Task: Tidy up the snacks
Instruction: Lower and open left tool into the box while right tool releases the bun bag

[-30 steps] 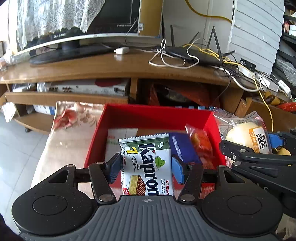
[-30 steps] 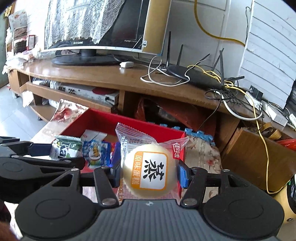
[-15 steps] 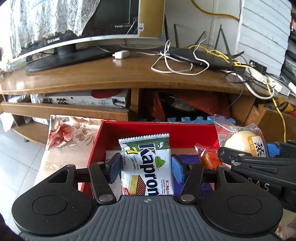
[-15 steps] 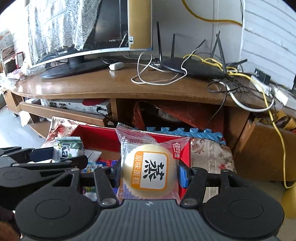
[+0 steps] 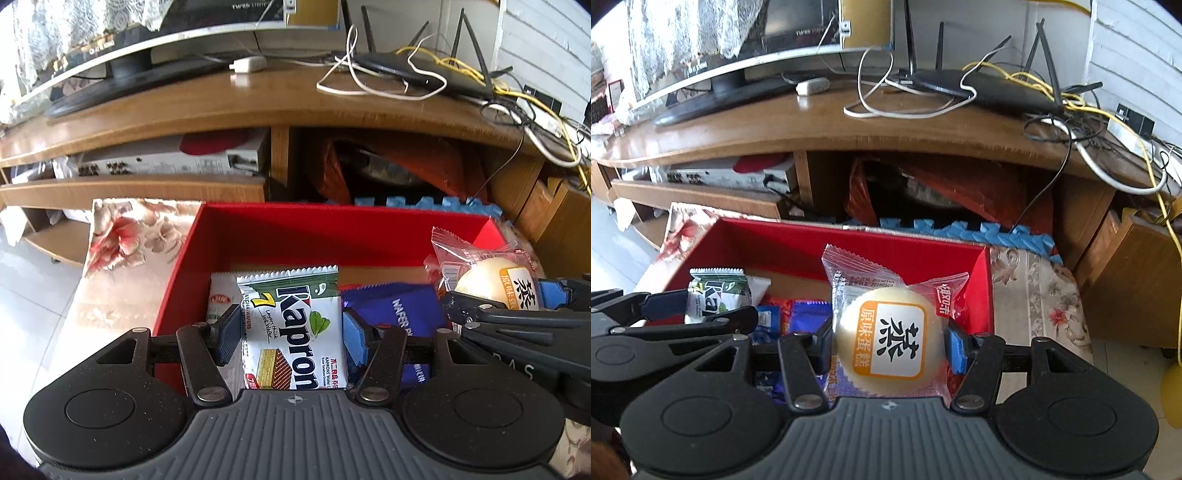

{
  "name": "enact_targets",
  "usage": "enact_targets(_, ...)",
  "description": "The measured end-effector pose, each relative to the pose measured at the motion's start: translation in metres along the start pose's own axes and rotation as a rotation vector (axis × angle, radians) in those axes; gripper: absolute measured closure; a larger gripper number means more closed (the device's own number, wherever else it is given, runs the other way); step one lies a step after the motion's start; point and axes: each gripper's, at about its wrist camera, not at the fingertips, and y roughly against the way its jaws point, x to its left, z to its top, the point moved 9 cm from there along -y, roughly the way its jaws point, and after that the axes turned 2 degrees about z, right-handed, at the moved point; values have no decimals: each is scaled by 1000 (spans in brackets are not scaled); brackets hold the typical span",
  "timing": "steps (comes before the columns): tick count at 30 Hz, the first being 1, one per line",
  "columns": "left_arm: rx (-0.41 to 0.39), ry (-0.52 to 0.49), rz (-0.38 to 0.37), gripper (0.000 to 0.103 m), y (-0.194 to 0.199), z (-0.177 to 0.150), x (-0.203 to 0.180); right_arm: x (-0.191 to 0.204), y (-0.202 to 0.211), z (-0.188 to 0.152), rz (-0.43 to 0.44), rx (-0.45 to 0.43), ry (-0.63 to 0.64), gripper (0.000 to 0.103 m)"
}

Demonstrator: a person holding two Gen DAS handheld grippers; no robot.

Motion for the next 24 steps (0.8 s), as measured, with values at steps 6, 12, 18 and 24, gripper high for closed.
enact_targets(6, 22, -4, 6, 39, -4, -4, 1, 0, -8, -5, 10, 30, -1, 50)
enact_targets(12, 31, -5, 3, 38, -4, -6, 1, -1, -11, -8, 10, 41, -4, 50)
enact_targets(18, 19, -9, 15, 33, -1, -4, 4, -1, -10, -6, 7, 32, 1, 48)
enact_targets(24, 11, -9, 23, 28, 4, -5, 6, -2, -7, -6, -2, 22, 8, 46)
